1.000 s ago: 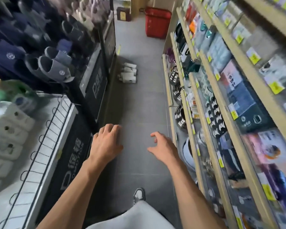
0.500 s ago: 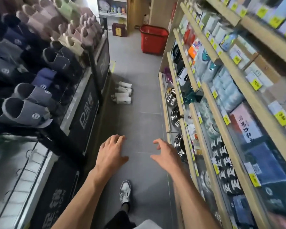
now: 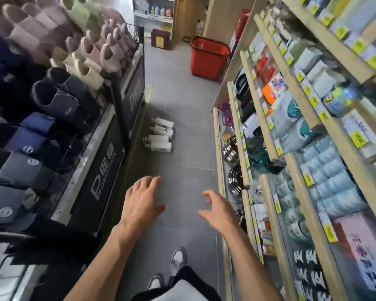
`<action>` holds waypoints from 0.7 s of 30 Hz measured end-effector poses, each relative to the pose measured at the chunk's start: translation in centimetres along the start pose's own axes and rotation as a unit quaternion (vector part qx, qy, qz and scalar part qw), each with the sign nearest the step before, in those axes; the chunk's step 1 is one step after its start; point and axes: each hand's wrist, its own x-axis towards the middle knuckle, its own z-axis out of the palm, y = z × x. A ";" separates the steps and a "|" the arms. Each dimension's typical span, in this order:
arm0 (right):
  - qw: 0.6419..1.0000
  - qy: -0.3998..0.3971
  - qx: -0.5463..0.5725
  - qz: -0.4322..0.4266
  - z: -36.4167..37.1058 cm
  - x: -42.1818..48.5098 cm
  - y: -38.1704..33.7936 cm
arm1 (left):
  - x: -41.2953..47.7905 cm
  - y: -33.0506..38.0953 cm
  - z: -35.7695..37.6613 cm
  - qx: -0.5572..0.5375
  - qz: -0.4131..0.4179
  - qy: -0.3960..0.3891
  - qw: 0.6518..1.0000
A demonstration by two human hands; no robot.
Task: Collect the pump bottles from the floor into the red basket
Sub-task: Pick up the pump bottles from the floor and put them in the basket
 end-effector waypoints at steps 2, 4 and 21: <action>1.000 -0.005 0.003 -0.001 -0.5 3.8 -0.5 | 3.2 -0.6 -0.3 0.004 -0.012 0.009 1.000; 1.000 -0.006 0.010 -0.004 -1.2 7.9 -1.0 | 6.9 -1.1 -0.7 0.012 -0.023 0.021 0.999; 0.999 -0.021 0.023 -0.026 -12.4 40.2 -4.5 | 35.9 -0.2 -2.8 0.051 -0.139 -0.008 0.989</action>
